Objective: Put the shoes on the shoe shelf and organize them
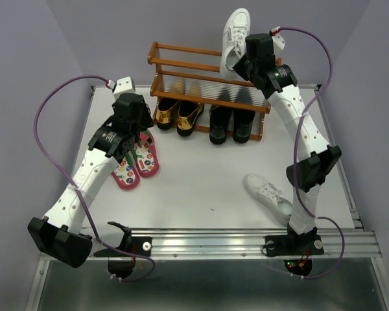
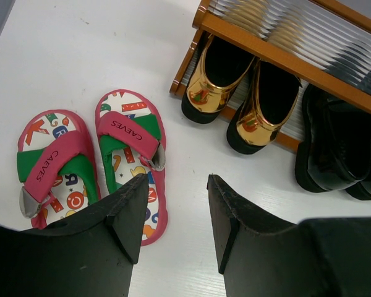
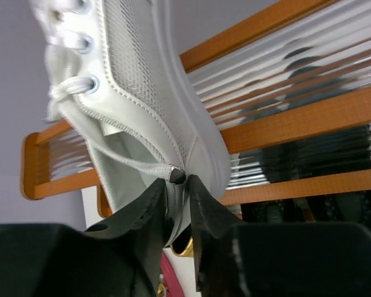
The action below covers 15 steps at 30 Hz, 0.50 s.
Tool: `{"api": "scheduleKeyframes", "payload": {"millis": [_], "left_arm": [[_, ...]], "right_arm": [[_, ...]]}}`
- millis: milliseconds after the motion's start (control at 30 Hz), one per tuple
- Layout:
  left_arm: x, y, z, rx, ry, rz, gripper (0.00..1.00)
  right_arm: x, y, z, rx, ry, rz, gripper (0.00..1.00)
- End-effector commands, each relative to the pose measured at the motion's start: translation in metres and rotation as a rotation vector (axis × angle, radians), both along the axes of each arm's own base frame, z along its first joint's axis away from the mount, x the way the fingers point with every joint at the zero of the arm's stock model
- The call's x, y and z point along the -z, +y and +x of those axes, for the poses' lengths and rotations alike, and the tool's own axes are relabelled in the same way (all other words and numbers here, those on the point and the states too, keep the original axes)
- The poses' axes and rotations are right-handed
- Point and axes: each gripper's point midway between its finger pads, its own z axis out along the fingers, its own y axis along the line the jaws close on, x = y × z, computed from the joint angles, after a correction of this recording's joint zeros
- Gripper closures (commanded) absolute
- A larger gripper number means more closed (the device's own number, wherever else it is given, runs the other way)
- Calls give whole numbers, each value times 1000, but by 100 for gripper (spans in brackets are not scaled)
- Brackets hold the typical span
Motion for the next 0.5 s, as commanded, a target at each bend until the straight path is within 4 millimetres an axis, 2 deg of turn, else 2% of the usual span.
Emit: {"api": "scheduleKeyframes", "payload": {"millis": [0, 133, 333, 467], "left_arm": [[-10, 7, -4, -25, -37, -6, 46], [-9, 7, -4, -25, -36, -5, 46], [-10, 7, -3, -25, -37, -6, 46], [-8, 6, -2, -25, -32, -3, 46]], "right_arm": [[-65, -11, -1, 26, -186, 78, 71], [-61, -5, 2, 1, -178, 71, 66], [-60, -2, 3, -14, -178, 70, 64], [-72, -3, -3, -30, -199, 68, 52]]}}
